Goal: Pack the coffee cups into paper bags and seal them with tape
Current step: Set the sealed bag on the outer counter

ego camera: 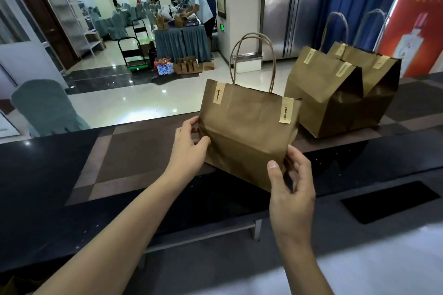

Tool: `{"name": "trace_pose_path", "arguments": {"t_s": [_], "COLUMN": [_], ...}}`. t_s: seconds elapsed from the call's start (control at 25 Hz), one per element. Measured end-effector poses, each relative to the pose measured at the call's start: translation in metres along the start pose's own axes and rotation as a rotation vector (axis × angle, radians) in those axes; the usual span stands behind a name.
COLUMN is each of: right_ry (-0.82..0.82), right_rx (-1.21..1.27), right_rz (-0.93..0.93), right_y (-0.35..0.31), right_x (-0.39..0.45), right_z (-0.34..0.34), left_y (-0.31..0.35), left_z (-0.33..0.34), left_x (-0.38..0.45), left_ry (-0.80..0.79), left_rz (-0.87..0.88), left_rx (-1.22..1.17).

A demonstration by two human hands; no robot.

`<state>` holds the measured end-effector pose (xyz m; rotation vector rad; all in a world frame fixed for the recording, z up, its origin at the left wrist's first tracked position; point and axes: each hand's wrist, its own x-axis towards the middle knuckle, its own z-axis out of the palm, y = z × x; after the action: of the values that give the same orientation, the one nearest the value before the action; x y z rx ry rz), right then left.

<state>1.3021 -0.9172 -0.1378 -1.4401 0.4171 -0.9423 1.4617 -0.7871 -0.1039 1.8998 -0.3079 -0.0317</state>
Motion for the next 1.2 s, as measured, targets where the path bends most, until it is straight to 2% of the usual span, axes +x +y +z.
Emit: {"name": "trace_pose_path", "arguments": {"t_s": [0.16, 0.4, 0.64, 0.92, 1.2], "right_ry": [0.012, -0.052, 0.007, -0.067, -0.045], "right_rx": [-0.006, 0.069, 0.063, 0.015, -0.039], "right_rz": [-0.003, 0.027, 0.111, 0.121, 0.131], "right_y": [0.012, 0.022, 0.032, 0.040, 0.057], "right_x": [-0.002, 0.003, 0.038, 0.073, 0.096], "right_z": [0.016, 0.036, 0.029, 0.030, 0.030], "left_y": [-0.002, -0.007, -0.012, -0.010, -0.007], "left_z": [0.019, 0.045, 0.062, 0.074, 0.087], "left_x": [0.012, -0.019, -0.015, 0.015, 0.038], "left_ry": [-0.094, -0.255, -0.174, -0.227, -0.251], "left_rz": [0.016, 0.123, 0.134, 0.131, 0.124], "left_rx": [-0.069, -0.155, -0.023, -0.031, -0.038]}}
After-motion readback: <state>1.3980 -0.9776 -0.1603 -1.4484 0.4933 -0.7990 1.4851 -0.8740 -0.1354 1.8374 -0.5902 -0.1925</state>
